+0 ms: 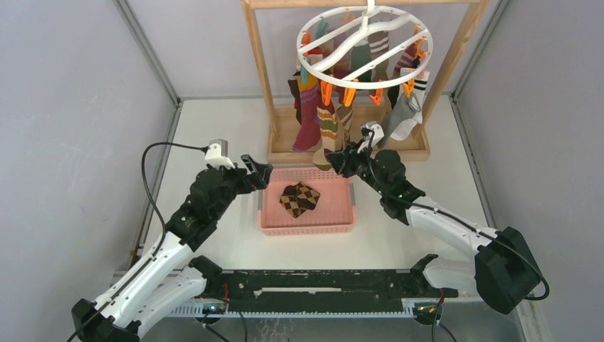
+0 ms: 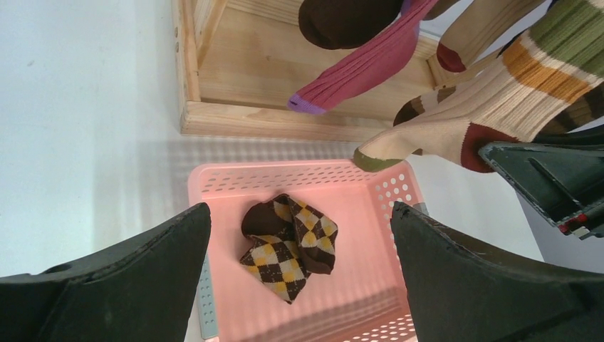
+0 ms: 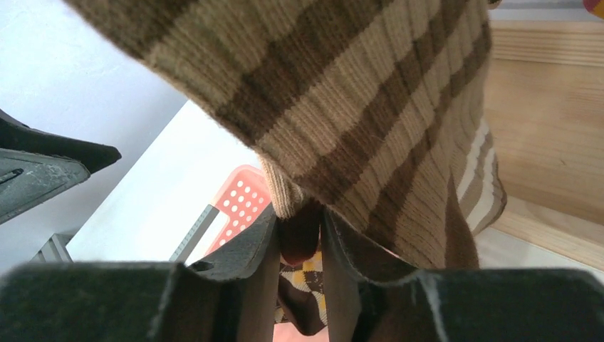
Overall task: Remove the socks clipped to the hanger
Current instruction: Remove the sock from the hanger.
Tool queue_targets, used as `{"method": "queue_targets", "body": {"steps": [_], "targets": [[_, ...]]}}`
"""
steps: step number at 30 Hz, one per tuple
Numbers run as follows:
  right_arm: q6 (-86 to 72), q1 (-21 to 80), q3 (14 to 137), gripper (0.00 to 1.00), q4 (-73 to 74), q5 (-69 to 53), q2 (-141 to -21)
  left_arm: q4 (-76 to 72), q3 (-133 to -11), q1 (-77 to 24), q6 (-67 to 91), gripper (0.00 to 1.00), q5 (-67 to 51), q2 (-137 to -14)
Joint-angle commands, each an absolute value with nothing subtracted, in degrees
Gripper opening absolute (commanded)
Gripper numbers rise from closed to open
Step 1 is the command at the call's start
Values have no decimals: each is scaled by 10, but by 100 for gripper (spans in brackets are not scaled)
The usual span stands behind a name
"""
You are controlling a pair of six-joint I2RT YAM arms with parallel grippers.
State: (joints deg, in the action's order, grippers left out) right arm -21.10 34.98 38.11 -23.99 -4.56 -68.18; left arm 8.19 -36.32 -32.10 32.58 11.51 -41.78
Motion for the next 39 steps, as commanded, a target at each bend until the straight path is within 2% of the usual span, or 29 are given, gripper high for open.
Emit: {"method": "queue_targets", "body": {"steps": [1, 7, 13, 22, 32, 39], "targets": [[-204, 355, 409, 30, -247, -45, -662, 78, -404, -329, 309, 100, 94, -408], [-202, 355, 416, 11, -232, -47, -658, 59, -481, -332, 298, 100, 48, -439], [-196, 356, 423, 10, -218, -42, -650, 37, -566, -338, 300, 100, 8, -496], [-197, 357, 427, 10, -208, -40, -645, 42, -679, -386, 255, 100, 60, -574], [-200, 358, 426, 10, -188, -39, -634, 4, -738, -414, 220, 85, 62, -635], [-201, 359, 426, 10, -178, -38, -625, -14, -774, -437, 197, 84, 71, -678]]}}
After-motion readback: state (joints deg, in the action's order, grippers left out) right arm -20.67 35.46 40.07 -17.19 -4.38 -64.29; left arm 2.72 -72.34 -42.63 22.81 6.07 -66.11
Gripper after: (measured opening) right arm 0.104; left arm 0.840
